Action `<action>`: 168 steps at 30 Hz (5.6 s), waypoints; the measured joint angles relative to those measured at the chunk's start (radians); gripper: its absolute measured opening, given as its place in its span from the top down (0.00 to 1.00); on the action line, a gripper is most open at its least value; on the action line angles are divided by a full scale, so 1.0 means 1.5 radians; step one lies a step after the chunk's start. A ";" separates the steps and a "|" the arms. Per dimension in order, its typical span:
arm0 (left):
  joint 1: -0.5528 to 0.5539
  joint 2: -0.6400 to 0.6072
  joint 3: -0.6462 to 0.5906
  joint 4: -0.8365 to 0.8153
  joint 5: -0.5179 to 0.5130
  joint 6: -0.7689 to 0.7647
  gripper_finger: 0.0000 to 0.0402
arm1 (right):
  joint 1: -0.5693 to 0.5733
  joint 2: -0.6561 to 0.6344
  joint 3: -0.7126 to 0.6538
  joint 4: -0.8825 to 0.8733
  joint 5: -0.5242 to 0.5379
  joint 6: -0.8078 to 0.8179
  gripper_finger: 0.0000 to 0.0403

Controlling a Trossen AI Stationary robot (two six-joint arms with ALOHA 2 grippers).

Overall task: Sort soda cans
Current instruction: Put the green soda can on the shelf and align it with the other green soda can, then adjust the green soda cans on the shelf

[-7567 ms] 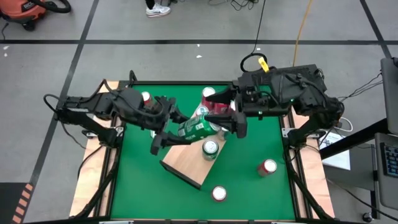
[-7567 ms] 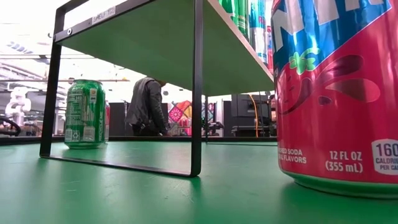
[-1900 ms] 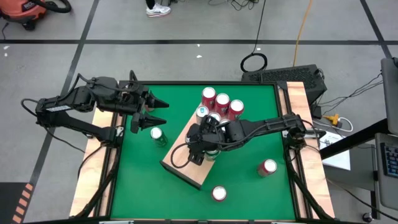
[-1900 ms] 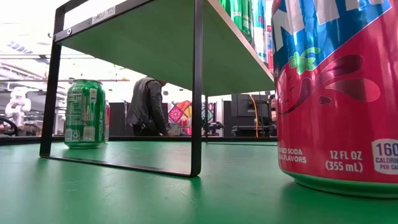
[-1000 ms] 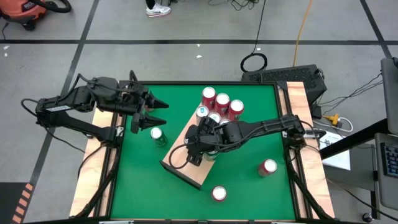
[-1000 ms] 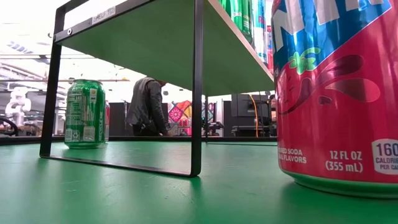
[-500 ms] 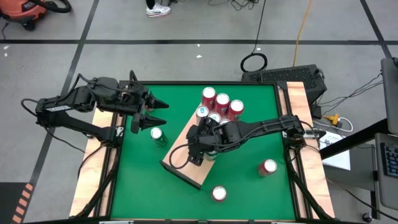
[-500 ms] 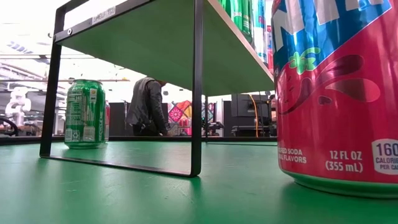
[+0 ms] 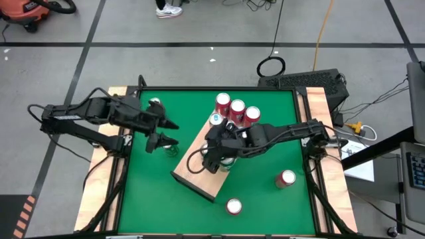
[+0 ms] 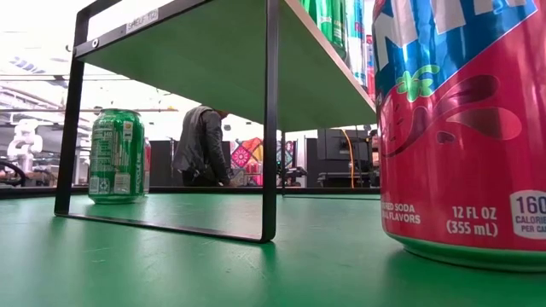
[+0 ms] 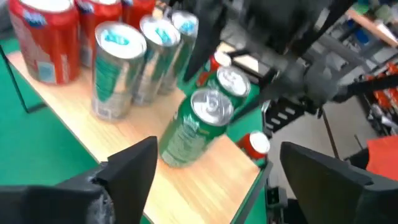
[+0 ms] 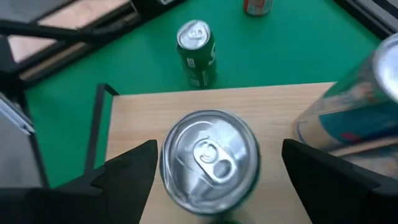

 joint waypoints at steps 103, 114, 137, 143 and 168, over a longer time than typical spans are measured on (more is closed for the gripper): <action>-0.046 0.089 -0.023 -0.113 -0.140 0.121 0.99 | 0.200 -0.169 0.000 -0.235 0.019 0.228 0.38; -0.046 0.047 -0.023 -0.227 -0.140 0.095 0.99 | 0.233 -0.153 -0.099 -0.205 0.037 0.233 0.69; -0.046 0.047 -0.023 -0.231 -0.148 0.044 0.99 | 0.139 -0.153 -0.226 -0.111 -0.035 0.072 1.00; -0.046 0.047 -0.023 -0.229 -0.148 0.034 0.99 | 0.122 -0.153 -0.226 -0.096 -0.034 0.054 1.00; -0.046 0.047 -0.023 -0.227 -0.151 0.033 0.99 | 0.101 -0.149 -0.226 -0.065 -0.053 0.023 1.00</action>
